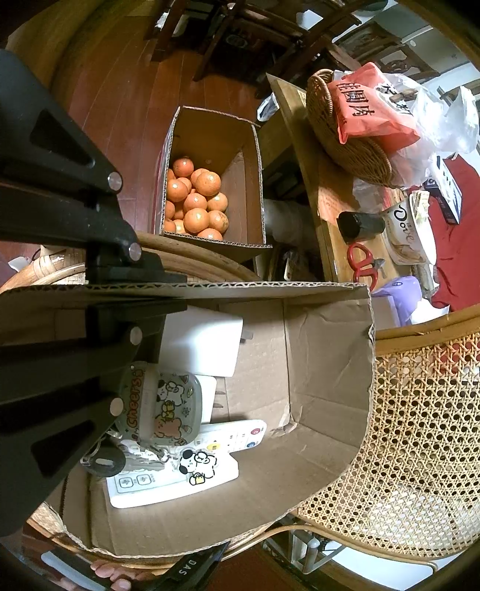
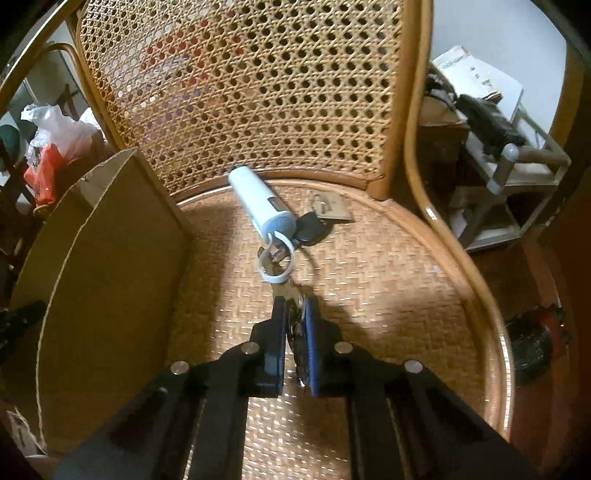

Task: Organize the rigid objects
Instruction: 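Lift the car key and carry it over the cardboard box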

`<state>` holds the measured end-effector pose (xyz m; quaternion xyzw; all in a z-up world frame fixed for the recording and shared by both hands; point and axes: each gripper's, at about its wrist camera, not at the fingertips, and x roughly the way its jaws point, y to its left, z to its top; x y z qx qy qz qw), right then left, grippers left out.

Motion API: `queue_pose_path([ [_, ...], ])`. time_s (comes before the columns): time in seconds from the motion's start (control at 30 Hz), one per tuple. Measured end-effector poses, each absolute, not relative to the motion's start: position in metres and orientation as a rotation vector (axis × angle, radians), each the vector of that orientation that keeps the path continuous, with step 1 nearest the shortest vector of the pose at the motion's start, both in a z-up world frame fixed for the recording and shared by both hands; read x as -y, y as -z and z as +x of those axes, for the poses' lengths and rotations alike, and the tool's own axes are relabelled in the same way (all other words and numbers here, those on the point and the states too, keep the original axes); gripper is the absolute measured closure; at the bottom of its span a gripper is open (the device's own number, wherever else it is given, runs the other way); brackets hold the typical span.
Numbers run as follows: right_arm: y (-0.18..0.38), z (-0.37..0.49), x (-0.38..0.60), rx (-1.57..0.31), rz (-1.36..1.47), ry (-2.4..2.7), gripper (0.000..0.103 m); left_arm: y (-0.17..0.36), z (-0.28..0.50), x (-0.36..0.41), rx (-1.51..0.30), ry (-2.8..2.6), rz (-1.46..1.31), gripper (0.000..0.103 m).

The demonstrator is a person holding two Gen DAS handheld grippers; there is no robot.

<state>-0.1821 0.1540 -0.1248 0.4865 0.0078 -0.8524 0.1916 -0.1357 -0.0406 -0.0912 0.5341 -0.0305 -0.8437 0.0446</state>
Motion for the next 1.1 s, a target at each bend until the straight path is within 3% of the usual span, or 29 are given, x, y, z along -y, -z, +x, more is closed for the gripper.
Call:
queue_pose_path([
  [0.73, 0.044, -0.146, -0.171, 0.292, 0.979, 2.454, 0.092, 0.087, -0.132, 0.043, 0.069, 2.594, 1.626, 0.099],
  [1.1, 0.021, -0.120, -0.133, 0.250, 0.801, 2.395, 0.092, 0.086, -0.132, 0.041, 0.077, 2.590, 1.621, 0.099],
])
